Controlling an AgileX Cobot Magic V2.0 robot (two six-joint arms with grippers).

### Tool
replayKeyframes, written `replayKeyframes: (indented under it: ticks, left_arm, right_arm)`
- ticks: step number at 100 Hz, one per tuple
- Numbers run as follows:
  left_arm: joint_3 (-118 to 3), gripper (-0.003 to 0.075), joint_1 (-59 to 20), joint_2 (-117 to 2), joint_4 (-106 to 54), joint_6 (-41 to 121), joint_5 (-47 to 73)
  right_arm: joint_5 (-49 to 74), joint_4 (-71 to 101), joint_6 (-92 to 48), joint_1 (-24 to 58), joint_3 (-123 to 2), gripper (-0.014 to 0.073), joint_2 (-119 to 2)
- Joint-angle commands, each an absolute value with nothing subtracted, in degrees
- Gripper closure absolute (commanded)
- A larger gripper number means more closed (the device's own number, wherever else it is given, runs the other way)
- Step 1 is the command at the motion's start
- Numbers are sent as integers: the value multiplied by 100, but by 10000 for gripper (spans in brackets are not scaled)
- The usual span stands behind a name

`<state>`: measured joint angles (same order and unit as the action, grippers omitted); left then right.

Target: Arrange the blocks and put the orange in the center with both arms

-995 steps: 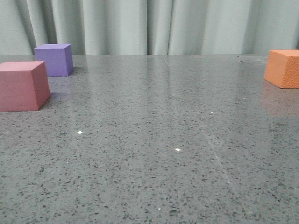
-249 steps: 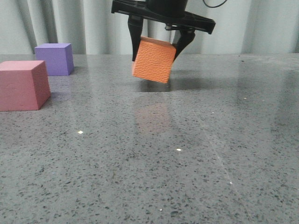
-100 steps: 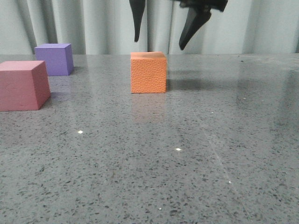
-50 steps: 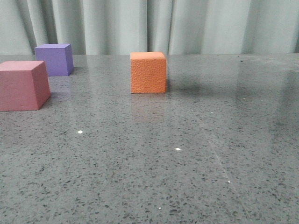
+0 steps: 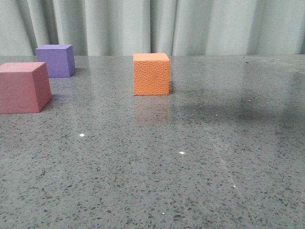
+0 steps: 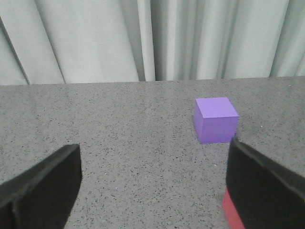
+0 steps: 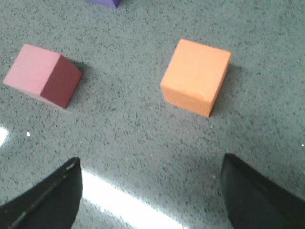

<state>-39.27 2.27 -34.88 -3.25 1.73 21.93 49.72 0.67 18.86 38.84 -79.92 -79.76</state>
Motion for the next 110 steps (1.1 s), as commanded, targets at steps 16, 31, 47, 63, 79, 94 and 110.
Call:
replayKeyframes:
  ticks: [16,31,47,63,79,94,110]
  left_arm:
    - [-4127,137,226,-3517,-647,135,1763]
    - [-4127,160,226,-3517,-647,135,1763]
    - [-4175,167,226,-3575,-647,146,1800]
    - [-4610,167,142,-3921,-794,479,2079]
    - [-5342,167,-188,-4569,-821,569,2527]
    - [-6117,167,-634,-5419,-834,1223,2955]
    - [-6948,167,-1133,-6368,-1035,2135,3508]
  right_arm:
    - [3662,-58,1801,3875,-6430,0,-6619]
    - [3244,-135,1796,3875,-5547,0,-5886]
    - [3168,-179,1796,3875,-4917,0,-5209]
    - [3177,-179,1796,3875,-4714,0,-4876]
    - [3178,-179,1796,3875,-4714,0,-4836]
    - [3166,-179,1796,3875,-4714,0,-4836]
    - [3128,-174,1796,3875,-4714,0,-4836]
